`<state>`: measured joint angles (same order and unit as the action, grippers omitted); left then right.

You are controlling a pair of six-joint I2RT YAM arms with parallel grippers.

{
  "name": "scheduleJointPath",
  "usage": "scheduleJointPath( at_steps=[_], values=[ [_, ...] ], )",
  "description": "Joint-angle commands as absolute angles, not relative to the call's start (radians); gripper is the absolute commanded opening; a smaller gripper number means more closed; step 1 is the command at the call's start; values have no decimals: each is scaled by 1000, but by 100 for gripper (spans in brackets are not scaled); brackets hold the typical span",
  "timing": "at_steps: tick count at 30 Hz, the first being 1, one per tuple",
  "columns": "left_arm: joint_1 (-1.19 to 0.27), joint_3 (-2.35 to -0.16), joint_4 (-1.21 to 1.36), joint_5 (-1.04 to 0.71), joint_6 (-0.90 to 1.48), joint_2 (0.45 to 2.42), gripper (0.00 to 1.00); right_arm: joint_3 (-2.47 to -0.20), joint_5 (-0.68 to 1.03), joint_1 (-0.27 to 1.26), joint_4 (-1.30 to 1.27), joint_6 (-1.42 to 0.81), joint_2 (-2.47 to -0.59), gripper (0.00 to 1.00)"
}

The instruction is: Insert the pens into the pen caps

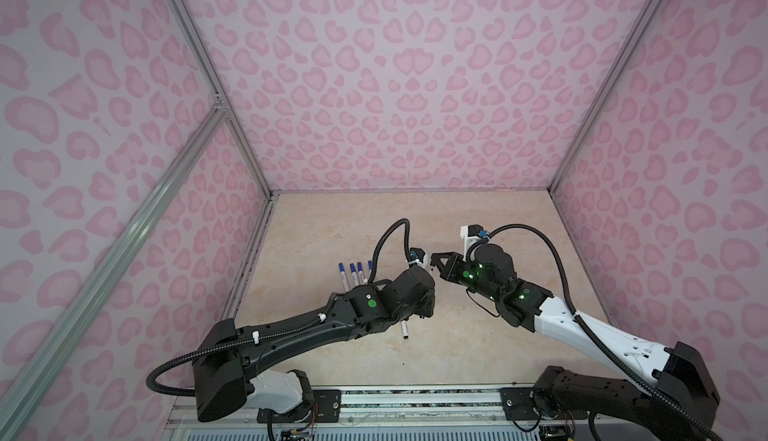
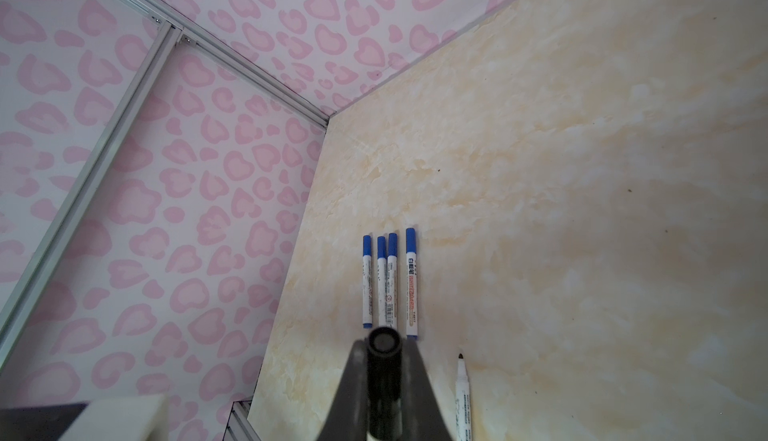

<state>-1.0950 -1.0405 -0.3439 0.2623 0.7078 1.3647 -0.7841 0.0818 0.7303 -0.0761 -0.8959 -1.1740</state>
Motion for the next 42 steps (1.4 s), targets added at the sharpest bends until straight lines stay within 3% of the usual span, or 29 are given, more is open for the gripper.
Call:
scheduleJointPath(
  at_steps=[1, 42],
  values=[
    [-1095, -1035, -333, 276, 712, 1350, 3, -793, 65, 730, -72, -884, -1183, 3],
    [-1089, -1046, -338, 348, 688, 1340, 3, -784, 122, 774, -62, -919, -1180, 2]
  ],
)
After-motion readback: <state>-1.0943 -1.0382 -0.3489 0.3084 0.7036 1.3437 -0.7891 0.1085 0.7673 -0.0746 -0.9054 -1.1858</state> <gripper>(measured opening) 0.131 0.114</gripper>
